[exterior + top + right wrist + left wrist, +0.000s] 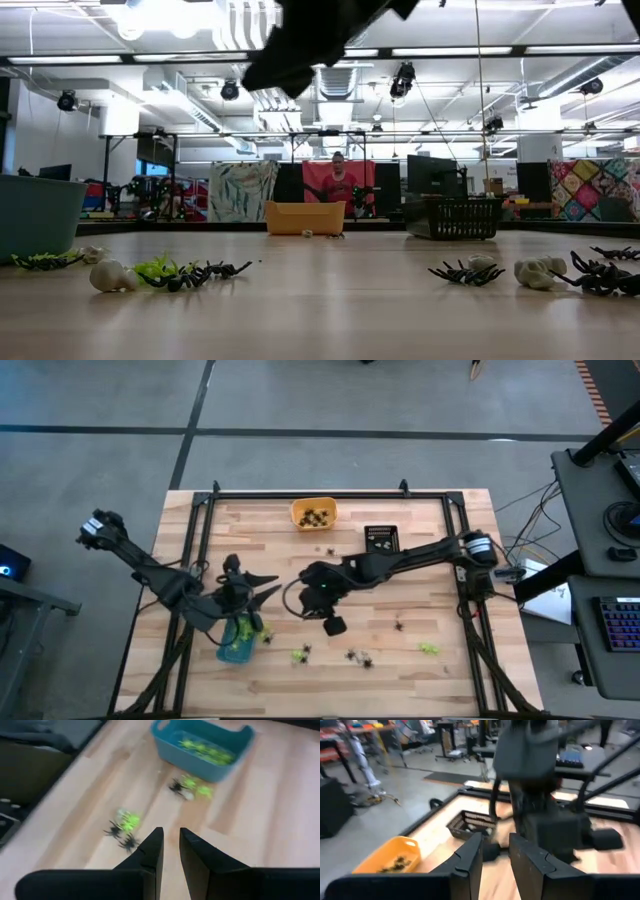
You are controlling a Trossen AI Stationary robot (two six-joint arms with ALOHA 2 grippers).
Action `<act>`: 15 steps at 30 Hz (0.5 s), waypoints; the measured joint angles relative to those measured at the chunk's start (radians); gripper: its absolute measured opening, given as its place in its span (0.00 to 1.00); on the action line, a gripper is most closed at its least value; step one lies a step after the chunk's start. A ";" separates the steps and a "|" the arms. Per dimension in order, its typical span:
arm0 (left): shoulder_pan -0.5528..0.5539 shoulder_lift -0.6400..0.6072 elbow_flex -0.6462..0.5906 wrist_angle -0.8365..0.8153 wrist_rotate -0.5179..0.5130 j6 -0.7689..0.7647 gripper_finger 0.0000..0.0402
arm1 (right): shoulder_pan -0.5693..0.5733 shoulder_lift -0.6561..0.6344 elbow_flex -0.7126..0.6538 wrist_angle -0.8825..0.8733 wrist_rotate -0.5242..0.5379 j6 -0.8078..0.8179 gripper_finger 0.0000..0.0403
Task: Sort Halloween decoration
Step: Put the white skull toy into the black bin
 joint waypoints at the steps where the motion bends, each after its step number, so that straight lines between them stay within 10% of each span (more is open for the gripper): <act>1: 0.009 0.008 0.000 0.000 0.030 -0.009 0.20 | 0.006 -0.021 -0.025 0.008 0.039 0.004 0.13; 15: 0.183 0.185 0.000 -0.029 0.547 -0.183 0.20 | 0.051 -0.260 -0.257 0.021 0.216 0.060 0.13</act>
